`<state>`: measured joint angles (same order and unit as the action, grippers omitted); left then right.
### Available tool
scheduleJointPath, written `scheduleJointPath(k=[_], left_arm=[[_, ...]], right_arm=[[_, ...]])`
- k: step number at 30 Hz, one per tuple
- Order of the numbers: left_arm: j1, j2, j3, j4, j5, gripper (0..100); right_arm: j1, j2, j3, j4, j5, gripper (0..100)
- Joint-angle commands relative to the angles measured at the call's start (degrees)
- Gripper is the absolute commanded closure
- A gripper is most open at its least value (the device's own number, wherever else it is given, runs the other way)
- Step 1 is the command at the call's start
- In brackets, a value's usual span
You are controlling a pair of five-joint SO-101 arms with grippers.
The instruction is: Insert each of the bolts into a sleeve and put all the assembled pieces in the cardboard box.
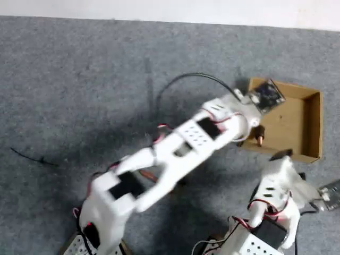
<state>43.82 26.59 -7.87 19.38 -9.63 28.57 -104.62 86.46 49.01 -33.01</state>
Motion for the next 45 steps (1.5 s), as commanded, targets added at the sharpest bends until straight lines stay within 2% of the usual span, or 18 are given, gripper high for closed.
scheduleJointPath(k=[1, 7, 12, 14, 22, 27, 32, 37, 42, 45], left_arm=[[2.15, 8.84, -15.43, 3.78, -0.35, 99], [4.44, 20.18, -33.01, 15.21, -0.35, 99], [4.35, 23.6, -43.38, 26.2, 1.58, 88], [4.09, 24.22, -46.11, 28.66, 3.6, 87], [1.19, 24.22, -58.51, 36.57, 3.6, 88], [-4.97, 24.57, -70.55, 52.92, 4.31, 88], [-12.0, 24.66, -76.62, 68.31, 11.96, 88], [-18.77, 24.57, -85.41, 81.49, 12.4, 88], [-25.63, 24.31, -86.99, 82.73, 12.31, 100], [-26.68, 24.22, -86.99, 82.81, 12.31, 97]], right_arm=[[4.44, -0.66, -3.03, -0.22, -0.97, 75.4], [5.32, -0.66, -3.03, -0.22, -2.99, 75.4], [5.14, -0.66, -2.77, -0.22, -2.99, 75.4], [5.05, -0.66, -2.59, -0.22, -2.99, 75.4], [5.05, -0.66, -2.51, -2.24, -2.99, 75.4], [2.59, -0.66, -0.84, -5.23, -2.73, 75.4], [-3.3, -0.66, 0.57, -5.32, -2.55, 75.4], [-8.48, -0.66, 1.8, -5.32, 3.69, 75.4], [-14.46, -0.66, 3.91, -5.32, 8.97, 75.4], [-16.57, -0.66, 4.88, -5.41, 10.73, 75.4]])
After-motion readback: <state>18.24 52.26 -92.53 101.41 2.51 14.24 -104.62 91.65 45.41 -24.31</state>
